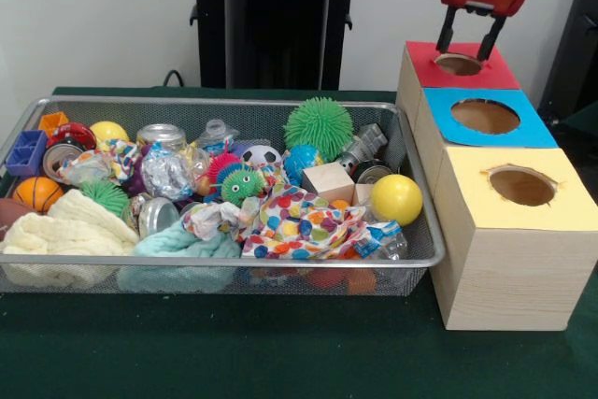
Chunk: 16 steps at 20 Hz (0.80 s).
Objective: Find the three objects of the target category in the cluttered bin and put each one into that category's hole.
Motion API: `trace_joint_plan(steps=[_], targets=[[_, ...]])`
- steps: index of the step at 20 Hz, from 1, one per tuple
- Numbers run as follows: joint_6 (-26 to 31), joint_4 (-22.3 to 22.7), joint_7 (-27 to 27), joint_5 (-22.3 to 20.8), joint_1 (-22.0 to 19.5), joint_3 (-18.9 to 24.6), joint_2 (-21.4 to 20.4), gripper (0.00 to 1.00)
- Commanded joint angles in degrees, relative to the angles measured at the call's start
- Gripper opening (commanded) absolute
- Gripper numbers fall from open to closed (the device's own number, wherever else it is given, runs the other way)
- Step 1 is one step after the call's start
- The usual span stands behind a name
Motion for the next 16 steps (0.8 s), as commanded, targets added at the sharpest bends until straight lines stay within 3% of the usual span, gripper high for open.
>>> trace_joint_plan(steps=[1,6,11,16], targets=[[-0.53,-2.02,9.32,2.10,-2.97,1.73,0.97,1.00],[2.45,-1.66,-1.86,-1.33,-12.53,4.99,-1.90,1.00],[4.50,-6.45,-12.43,-7.84,-21.90,8.69,0.35,1.00],[6.34,-10.64,-20.12,-14.57,-30.99,15.14,2.31,1.00]])
